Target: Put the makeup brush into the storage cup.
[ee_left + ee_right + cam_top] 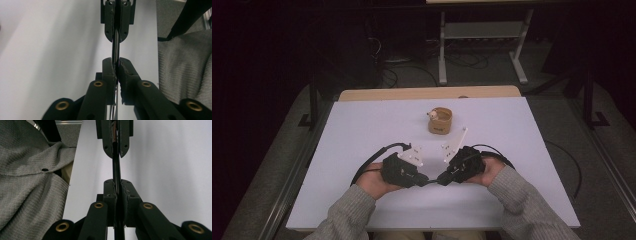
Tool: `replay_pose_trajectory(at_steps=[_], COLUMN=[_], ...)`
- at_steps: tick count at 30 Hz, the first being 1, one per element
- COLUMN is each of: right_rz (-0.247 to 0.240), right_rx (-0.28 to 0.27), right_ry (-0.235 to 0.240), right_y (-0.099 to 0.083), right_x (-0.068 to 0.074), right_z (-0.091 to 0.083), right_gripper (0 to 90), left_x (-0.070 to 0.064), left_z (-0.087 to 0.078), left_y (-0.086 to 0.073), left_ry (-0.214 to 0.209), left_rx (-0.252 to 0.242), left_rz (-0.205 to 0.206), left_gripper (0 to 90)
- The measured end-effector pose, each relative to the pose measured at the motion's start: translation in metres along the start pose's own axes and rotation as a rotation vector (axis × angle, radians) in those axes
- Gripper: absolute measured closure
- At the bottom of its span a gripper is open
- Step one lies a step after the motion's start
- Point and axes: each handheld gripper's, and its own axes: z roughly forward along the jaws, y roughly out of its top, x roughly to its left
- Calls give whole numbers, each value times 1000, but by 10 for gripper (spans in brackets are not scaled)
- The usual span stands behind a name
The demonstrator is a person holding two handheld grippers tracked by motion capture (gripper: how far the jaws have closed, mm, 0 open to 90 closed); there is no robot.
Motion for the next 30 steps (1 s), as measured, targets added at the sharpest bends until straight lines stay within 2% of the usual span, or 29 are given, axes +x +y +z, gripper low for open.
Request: replay_pose_trajectory(at_steps=[1,2,4,8,10,12,15,16,18,23,25,26,28,30], right_rz=[1,-2,5,2,2,-7,-17,-17,-28,-31,-28,-27,-31,-33], right_rx=[2,2,-3,-20,-21,-32,-36,-34,-39,-17,-10,0,3,40], right_ry=[-29,-36,-45,-62,-67,-68,-70,-70,-66,-71,-73,-74,-71,-67], right_y=[-3,-4,-10,-18,-20,-20,-18,-17,-16,-16,-14,-12,-10,-5], right_x=[5,6,10,15,16,16,17,17,17,17,16,16,16,19], right_z=[0,-1,-2,-5,-6,-6,-3,-3,-2,2,2,1,0,1], right_gripper=[825,826,826,826,826,826,826,826,826,791,756,700,692,701], left_x=[2,3,4,3,2,3,3,2,2,-3,-4,-3,-3,-4], left_z=[0,0,-1,0,2,3,3,4,4,6,7,8,9,12], left_y=[-5,-8,-15,-22,-25,-25,-24,-23,-23,-21,-20,-19,-18,-16], left_ry=[-13,-28,-30,-34,-34,-46,-58,-70,-61,-55,-58,-47,-42,-53], left_rx=[-32,-44,-48,-50,-28,-28,-23,-7,5,39,43,71,82,88], left_rz=[-43,-58,-84,-97,-99,-104,-99,-91,-84,-43,-46,-29,-28,-23], left_gripper=[672,653,628,628,629,650,709,732,802,840,841,842,842,843])
